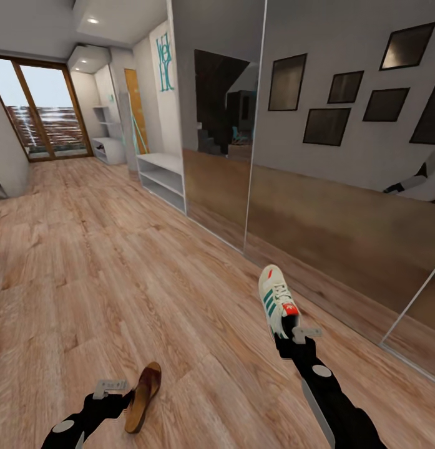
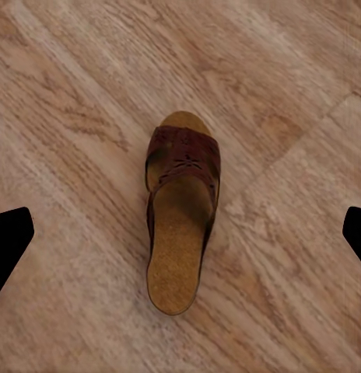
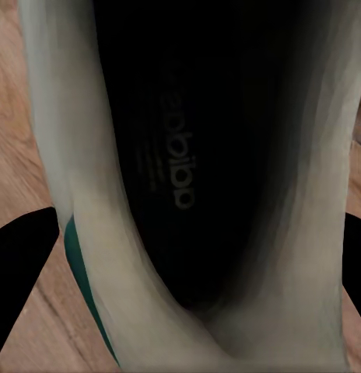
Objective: Pick up the two gym shoes and the two sandals from the corridor floor and place them onto the hallstand (shoe rack) in the corridor, making sure they are on the rack and not on the floor. Arrange them so the two gym shoes are next to each other and the two sandals are next to each other.
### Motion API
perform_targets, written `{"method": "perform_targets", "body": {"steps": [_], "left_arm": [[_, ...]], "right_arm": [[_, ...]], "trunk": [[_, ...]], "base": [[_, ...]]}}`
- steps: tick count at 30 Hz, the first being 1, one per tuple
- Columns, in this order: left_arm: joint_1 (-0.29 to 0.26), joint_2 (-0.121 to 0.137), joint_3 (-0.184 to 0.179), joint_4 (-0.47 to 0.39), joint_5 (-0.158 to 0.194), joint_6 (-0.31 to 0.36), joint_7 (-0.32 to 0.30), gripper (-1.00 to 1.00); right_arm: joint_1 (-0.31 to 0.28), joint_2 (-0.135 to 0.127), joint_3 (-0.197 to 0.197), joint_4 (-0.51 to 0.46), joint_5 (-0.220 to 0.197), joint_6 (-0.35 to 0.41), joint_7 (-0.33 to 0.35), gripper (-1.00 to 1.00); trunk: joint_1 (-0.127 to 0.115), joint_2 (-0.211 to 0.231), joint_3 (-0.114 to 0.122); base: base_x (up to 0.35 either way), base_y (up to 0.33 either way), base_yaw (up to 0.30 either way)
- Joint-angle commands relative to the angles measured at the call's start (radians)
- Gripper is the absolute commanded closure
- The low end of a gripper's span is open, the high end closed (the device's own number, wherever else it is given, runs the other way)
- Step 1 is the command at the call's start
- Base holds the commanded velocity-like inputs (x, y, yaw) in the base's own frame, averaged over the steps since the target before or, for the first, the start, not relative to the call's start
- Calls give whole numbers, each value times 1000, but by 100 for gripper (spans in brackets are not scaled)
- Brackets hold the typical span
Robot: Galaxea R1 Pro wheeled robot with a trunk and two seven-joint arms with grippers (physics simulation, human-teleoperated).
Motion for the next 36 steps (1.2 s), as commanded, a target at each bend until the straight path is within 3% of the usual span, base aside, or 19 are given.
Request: {"method": "perform_targets", "body": {"steps": [1,11,16,20,21,36], "left_arm": [[-1,-1,7,0,-10,-2,-7,-100],[-1,-1,8,0,-10,-1,-7,-100],[-1,-1,4,-1,-11,-2,-8,-100],[-1,0,-27,-1,-12,1,-8,-100],[-1,1,-51,-1,-11,5,-7,-100],[-1,-1,-63,2,-10,8,-7,-100]], "right_arm": [[0,-2,5,-9,-7,6,-9,100],[0,-2,3,-19,-5,6,-9,100],[0,-2,4,-19,-5,6,-9,100],[0,-2,4,-19,-5,6,-9,100],[0,-2,4,-20,-5,7,-9,100],[0,-1,3,-22,-8,18,-9,100]], "trunk": [[0,0,-1],[0,0,-1],[0,0,-1],[0,0,-1],[0,0,-1],[58,-105,-63]], "base": [[249,195,-1],[202,166,-4],[19,16,-210],[3,3,-175],[1,1,-39],[0,0,-5]]}}
